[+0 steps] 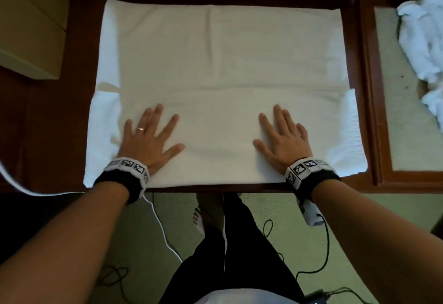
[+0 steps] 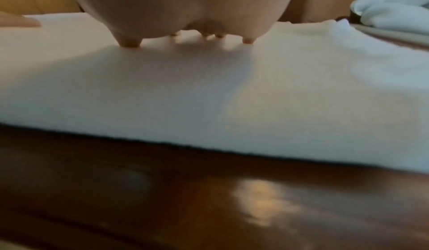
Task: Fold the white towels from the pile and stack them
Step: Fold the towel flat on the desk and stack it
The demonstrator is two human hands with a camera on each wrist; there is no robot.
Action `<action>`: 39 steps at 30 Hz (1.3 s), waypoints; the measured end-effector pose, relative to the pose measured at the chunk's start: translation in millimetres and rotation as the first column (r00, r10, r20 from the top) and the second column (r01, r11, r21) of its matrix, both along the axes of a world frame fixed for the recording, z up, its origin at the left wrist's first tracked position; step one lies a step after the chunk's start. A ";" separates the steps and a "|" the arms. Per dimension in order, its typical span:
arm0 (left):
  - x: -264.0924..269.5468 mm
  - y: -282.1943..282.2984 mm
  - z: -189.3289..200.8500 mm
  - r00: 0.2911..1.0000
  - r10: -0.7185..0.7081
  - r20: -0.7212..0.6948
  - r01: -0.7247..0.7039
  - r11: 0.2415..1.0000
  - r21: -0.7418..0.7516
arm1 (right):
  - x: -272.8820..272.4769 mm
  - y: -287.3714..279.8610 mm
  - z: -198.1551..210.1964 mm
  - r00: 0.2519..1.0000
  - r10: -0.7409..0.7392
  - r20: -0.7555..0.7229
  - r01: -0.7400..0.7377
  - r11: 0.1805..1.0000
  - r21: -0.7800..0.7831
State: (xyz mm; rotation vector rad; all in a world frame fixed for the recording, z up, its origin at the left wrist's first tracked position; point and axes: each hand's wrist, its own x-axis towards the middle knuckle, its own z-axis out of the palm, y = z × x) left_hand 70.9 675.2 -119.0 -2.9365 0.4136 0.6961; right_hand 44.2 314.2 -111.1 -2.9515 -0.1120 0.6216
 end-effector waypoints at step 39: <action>282.4 -15.4 26.8 0.935 0.063 0.348 -0.069 0.998 0.004 | 305.7 -84.6 21.3 0.974 -0.108 0.200 0.127 0.988 -0.086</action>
